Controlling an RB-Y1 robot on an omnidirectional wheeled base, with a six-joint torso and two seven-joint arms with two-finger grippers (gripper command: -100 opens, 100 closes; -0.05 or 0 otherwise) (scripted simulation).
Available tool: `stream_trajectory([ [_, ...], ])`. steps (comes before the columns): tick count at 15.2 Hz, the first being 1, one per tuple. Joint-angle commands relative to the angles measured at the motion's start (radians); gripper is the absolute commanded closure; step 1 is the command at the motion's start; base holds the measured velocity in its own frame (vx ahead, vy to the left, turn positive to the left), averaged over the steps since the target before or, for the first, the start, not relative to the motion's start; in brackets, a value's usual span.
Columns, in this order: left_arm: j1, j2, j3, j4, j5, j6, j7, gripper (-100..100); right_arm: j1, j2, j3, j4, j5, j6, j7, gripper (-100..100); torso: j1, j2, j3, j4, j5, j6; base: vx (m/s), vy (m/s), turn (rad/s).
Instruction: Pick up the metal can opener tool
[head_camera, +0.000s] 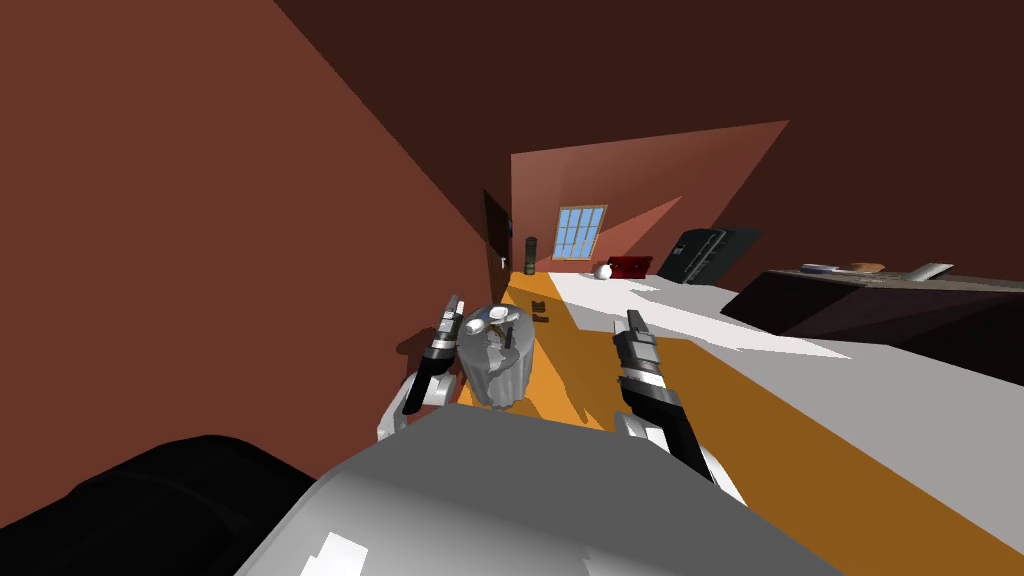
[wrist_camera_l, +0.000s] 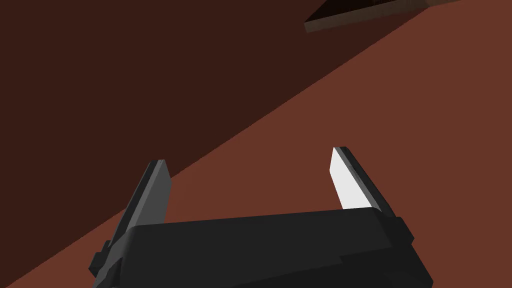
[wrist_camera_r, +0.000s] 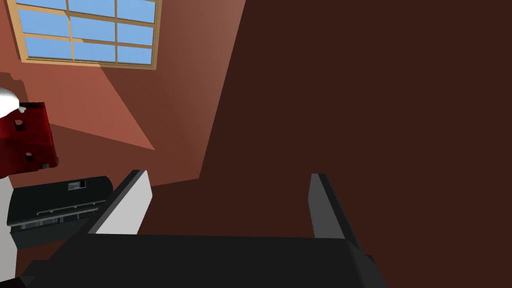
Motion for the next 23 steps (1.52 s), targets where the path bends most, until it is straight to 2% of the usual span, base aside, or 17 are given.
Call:
stream_trajectory([
  [1,-0.031,0.018,0.005,0.042,0.006,0.050,0.012,-100,0.000,0.000,0.000,0.000,0.000,0.000,0.000,0,0.000,0.000,0.000,0.000,0.000,0.000,0.002,0.001,-0.019],
  [2,-0.031,0.018,0.005,0.042,0.006,0.055,0.012,-100,0.000,0.000,0.000,0.000,0.000,0.000,0.000,0,0.000,0.000,0.000,0.000,0.000,0.000,0.002,0.001,-0.020],
  [3,-0.052,0.028,0.007,0.073,0.009,0.081,0.019,-100,0.000,0.000,0.000,0.000,0.000,0.000,0.000,0,0.000,0.000,0.000,0.000,0.000,0.000,0.001,0.001,-0.029],
  [5,-0.052,0.028,0.007,0.073,0.009,0.094,0.019,-100,0.000,0.000,0.000,0.000,0.000,0.000,0.000,0,0.000,0.000,0.000,0.000,0.000,0.000,0.001,0.001,-0.014],
  [6,-0.075,0.037,0.010,0.105,0.013,0.130,0.027,-100,0.000,0.000,0.000,0.000,0.000,0.000,0.000,0,0.000,0.000,0.000,0.000,0.000,0.000,0.001,0.001,-0.017],
  [7,-0.075,0.037,0.010,0.105,0.013,0.135,0.027,-100,0.000,0.000,0.000,0.000,0.000,0.000,0.000,0,0.000,0.000,0.000,0.000,0.000,0.000,0.001,0.001,-0.021],
  [8,-0.099,0.045,0.013,0.140,0.017,0.165,0.036,-100,0.000,0.000,0.000,0.000,0.000,0.000,0.000,0,0.000,0.000,0.000,0.000,0.000,0.000,0.001,0.000,-0.038],
  [9,-0.099,0.045,0.013,0.140,0.017,0.180,0.036,-100,0.000,0.000,0.000,0.000,0.000,0.000,0.000,0,0.000,0.000,0.000,0.000,0.000,0.000,0.001,0.001,-0.029],
  [11,-0.125,0.052,0.015,0.177,0.021,0.226,0.045,-100,0.000,0.000,0.000,0.000,0.000,0.000,0.000,0,0.000,0.000,0.000,0.000,0.000,0.000,0.001,0.002,-0.027],
  [12,-0.151,0.058,0.018,0.215,0.026,0.250,0.054,-100,0.000,0.000,0.000,0.000,0.000,0.000,0.000,0,0.000,0.000,0.000,0.000,0.000,0.000,0.002,0.002,-0.032],
  [14,-0.151,0.058,0.018,0.215,0.026,0.274,0.054,-100,0.000,0.000,0.000,0.000,0.000,0.000,0.000,0,0.000,0.000,0.000,0.000,0.000,0.000,0.001,0.001,-0.014],
  [15,-0.179,0.063,0.021,0.255,0.030,0.306,0.064,-100,0.000,0.000,0.000,0.000,0.000,0.000,0.000,0,0.000,0.000,0.000,0.000,0.000,0.000,0.001,0.001,-0.024],
  [17,-0.179,0.063,0.021,0.255,0.030,0.324,0.064,-100,0.000,0.000,0.000,0.000,0.000,0.000,0.000,0,0.000,0.000,0.000,0.000,0.000,0.000,0.000,0.000,-0.015],
  [18,-0.207,0.068,0.024,0.296,0.035,0.353,0.074,-100,0.000,0.000,0.000,0.000,0.000,0.000,0.000,0,0.000,0.000,0.000,0.000,0.000,0.000,0.001,0.000,-0.024],
  [20,-0.207,0.068,0.024,0.296,0.035,0.376,0.074,-100,0.000,0.000,0.000,0.000,0.000,0.000,0.000,0,0.000,0.000,0.000,0.000,0.000,0.000,0.001,0.001,-0.021],
  [21,-0.236,0.072,0.027,0.338,0.040,0.411,0.084,-100,0.000,0.000,0.000,0.000,0.000,0.000,0.000,0,0.000,0.000,0.000,0.000,0.000,0.000,0.001,0.001,-0.024],
  [23,-0.236,0.072,0.027,0.338,0.040,0.429,0.084,-100,0.000,0.000,0.000,0.000,0.000,0.000,0.000,0,0.000,0.000,0.000,0.000,0.000,0.000,0.001,0.001,-0.021],
])
